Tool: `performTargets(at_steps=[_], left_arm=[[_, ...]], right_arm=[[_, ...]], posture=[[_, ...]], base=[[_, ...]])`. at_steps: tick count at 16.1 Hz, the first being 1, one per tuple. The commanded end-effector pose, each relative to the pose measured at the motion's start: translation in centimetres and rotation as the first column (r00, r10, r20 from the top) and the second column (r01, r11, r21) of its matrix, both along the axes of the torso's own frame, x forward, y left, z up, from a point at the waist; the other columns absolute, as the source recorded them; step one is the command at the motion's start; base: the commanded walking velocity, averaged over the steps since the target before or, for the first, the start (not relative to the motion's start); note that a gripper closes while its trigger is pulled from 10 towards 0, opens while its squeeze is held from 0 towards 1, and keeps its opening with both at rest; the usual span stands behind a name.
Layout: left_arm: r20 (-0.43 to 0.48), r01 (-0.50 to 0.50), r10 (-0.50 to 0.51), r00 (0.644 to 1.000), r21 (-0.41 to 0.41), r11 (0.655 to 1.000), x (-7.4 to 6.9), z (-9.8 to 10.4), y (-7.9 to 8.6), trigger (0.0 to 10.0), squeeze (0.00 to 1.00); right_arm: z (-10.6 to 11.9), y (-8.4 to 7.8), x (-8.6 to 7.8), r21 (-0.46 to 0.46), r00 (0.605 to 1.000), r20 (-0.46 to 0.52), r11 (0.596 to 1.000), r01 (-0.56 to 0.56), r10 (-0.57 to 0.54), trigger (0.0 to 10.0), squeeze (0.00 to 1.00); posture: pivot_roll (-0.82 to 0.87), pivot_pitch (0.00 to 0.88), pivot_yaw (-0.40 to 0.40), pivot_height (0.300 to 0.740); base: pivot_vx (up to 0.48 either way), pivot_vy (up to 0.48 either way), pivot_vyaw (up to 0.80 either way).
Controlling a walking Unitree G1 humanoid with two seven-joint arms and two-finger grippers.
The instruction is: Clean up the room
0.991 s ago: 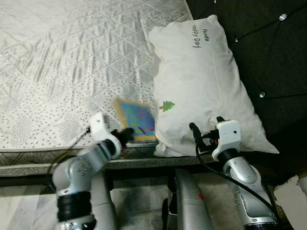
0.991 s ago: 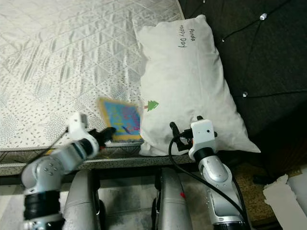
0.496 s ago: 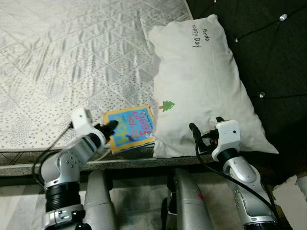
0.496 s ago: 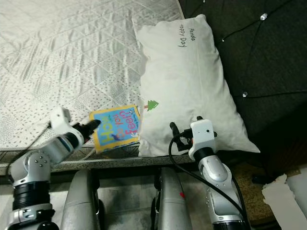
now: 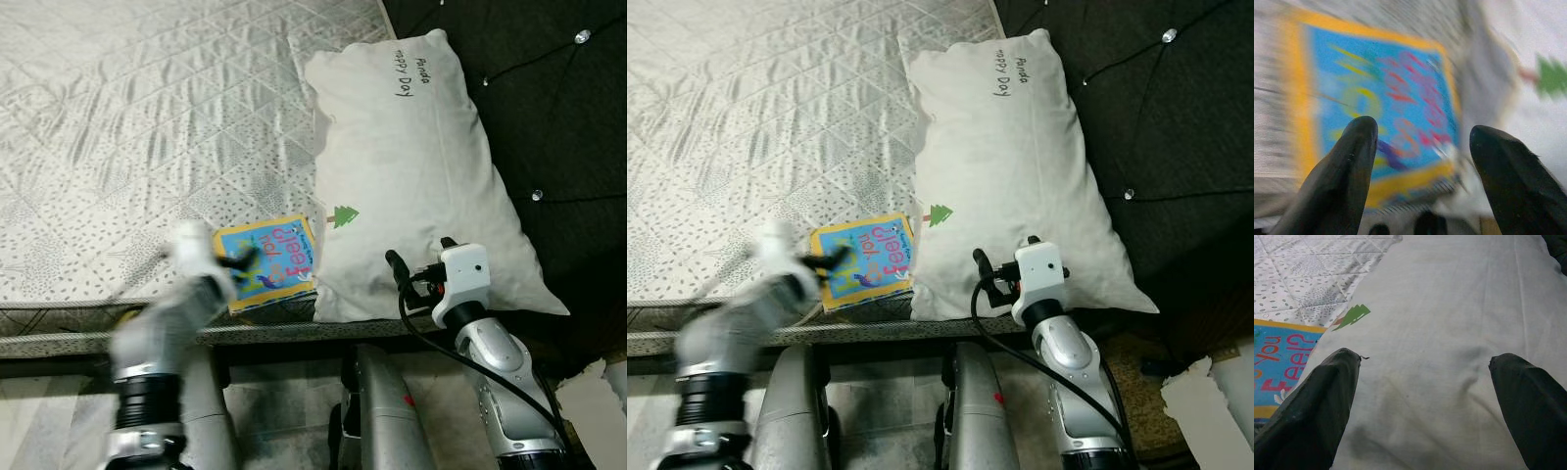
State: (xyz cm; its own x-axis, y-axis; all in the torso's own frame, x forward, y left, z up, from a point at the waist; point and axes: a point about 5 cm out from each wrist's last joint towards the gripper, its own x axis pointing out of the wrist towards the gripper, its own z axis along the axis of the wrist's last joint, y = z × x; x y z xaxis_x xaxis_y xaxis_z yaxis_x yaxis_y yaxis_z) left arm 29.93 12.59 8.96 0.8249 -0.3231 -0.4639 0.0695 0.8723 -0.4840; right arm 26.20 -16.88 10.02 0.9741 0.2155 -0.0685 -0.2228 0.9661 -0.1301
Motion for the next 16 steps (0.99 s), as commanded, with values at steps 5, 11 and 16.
performTargets(at_steps=[5,11,16], left_arm=[[-0.063,0.274,-0.27,0.961,0.074,0.959,-1.7,-1.9,-4.0,10.0,1.0],[-0.115,0.25,-0.239,0.964,0.096,0.963,-2.7,-3.8,-3.8,10.0,1.0],[-0.134,0.225,-0.213,0.968,0.08,0.971,-2.5,-4.6,-4.1,10.0,1.0]], right_arm=[[-0.2,-0.2,-0.5,-0.021,1.0,-0.002,1.0,0.011,-0.011,10.0,0.0],[0.5,0.3,-1.0,0.028,1.0,0.0,0.999,-0.018,0.018,10.0,0.0],[0.6,0.9,-0.7,0.014,0.999,-0.008,0.999,-0.038,0.038,10.0,0.0]], posture=[[-0.03,0.148,-0.079,0.586],[-0.04,0.175,-0.071,0.576],[-0.05,0.179,-0.071,0.551]], base=[[0.0,0.0,0.0],[0.0,0.0,0.0],[0.0,0.0,0.0]])
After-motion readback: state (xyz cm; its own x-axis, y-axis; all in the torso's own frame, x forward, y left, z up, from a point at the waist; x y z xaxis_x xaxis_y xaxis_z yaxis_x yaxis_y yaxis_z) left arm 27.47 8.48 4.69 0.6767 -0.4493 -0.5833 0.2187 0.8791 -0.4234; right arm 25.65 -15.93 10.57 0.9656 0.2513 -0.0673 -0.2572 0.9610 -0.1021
